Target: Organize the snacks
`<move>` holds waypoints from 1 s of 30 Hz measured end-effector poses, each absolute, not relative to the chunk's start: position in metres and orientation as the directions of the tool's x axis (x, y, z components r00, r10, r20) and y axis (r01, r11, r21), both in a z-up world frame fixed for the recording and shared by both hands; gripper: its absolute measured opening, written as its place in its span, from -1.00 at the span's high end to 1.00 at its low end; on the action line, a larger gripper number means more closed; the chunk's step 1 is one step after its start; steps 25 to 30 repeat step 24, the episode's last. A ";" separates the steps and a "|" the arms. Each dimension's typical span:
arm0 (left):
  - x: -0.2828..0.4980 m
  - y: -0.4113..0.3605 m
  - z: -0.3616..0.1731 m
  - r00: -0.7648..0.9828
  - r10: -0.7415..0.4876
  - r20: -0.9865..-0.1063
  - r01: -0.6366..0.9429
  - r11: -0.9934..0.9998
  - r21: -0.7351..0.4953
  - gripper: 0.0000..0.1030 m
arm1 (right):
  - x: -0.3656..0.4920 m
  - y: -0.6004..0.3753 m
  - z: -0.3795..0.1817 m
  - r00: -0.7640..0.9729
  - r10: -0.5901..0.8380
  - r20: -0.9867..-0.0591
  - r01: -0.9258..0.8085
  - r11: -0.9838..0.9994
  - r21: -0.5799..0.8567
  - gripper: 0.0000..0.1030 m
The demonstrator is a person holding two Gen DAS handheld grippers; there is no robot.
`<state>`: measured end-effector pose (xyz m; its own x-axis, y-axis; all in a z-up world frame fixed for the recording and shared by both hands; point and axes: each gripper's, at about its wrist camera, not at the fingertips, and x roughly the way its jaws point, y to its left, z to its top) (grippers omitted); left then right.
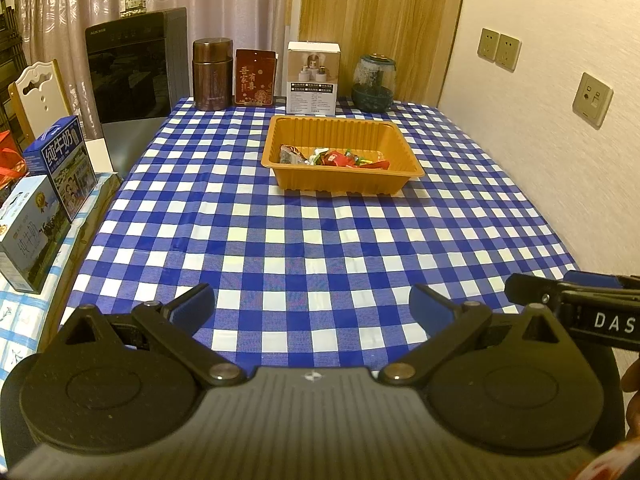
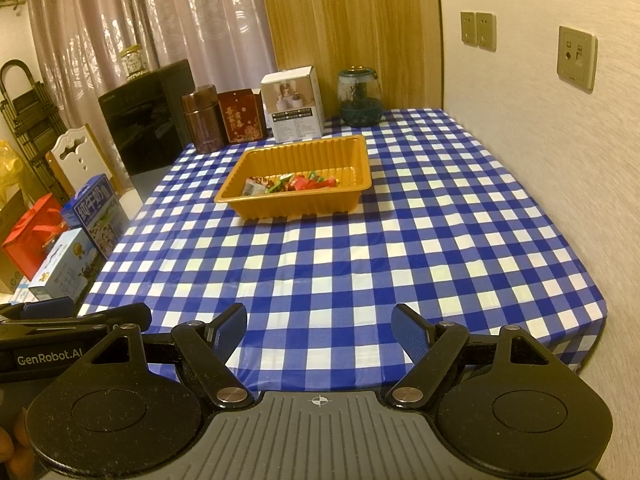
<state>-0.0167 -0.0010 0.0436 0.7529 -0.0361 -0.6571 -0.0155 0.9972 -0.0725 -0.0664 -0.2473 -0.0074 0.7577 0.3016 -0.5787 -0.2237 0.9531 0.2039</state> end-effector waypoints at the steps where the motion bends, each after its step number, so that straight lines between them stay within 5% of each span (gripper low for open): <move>1: -0.017 -0.002 0.043 0.753 -0.037 -0.657 -0.015 0.997 -0.073 -1.00 | -0.066 -0.247 -0.007 0.758 0.302 -0.578 -0.224 0.953 0.204 -0.53; 30: -0.019 -0.001 0.045 0.776 -0.056 -0.628 -0.006 0.995 -0.097 -1.00 | -0.069 -0.245 -0.009 0.757 0.305 -0.577 -0.226 0.952 0.206 -0.53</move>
